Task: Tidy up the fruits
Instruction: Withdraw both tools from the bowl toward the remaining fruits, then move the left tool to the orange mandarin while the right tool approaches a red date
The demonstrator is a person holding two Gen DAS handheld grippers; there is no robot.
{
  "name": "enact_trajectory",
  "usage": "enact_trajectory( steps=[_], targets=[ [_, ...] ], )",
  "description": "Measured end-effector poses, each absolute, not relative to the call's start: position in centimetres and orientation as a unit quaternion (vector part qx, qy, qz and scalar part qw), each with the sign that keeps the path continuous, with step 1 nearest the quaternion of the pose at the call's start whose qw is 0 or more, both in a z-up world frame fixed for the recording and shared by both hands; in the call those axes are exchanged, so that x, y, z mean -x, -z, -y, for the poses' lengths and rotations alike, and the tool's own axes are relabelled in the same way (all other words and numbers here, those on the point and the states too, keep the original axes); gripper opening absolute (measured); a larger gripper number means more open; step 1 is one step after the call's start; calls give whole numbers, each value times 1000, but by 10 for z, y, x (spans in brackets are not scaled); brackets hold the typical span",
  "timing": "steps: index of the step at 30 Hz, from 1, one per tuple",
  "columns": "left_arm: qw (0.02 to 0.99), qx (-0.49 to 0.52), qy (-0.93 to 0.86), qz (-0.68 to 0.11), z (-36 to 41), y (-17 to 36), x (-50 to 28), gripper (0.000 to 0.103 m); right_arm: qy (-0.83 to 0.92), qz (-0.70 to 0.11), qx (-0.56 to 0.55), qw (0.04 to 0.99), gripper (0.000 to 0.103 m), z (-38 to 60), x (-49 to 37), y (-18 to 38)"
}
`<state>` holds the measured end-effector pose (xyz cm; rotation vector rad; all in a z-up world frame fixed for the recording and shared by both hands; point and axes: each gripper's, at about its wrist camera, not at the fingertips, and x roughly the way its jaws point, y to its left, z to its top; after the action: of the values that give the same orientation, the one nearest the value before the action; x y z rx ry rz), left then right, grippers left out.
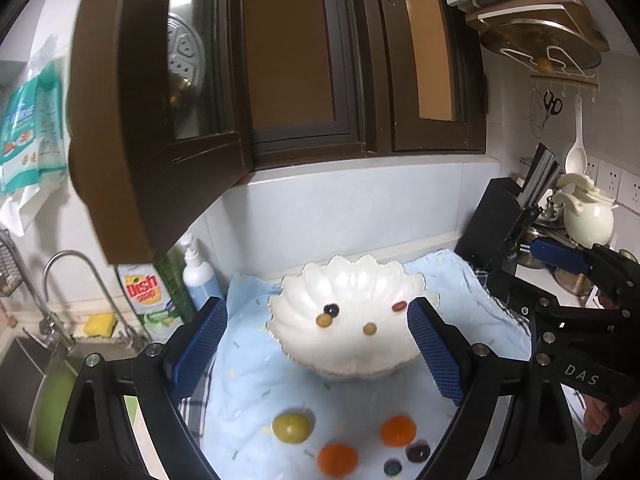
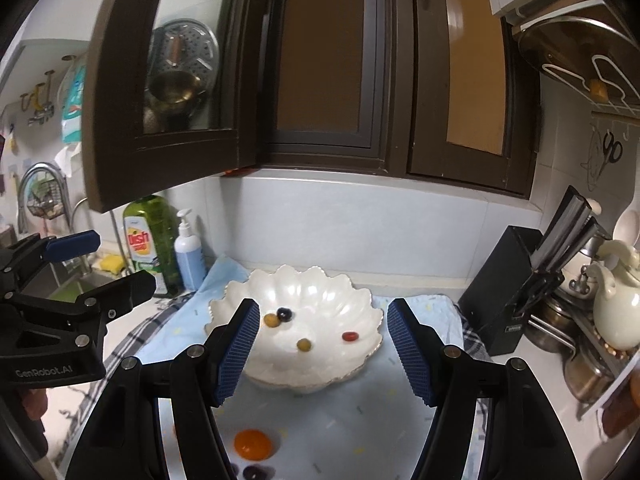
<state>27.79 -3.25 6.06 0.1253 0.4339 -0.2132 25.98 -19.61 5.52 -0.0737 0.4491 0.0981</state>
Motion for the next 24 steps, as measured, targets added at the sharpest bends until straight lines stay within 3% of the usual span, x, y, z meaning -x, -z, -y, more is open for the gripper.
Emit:
enact_trajectory(
  steps=[24],
  targets=[
    [958,-73,87,-262,6,-13,-197,92,-77,-249,43,964,67,167,-186,-15]
  ],
)
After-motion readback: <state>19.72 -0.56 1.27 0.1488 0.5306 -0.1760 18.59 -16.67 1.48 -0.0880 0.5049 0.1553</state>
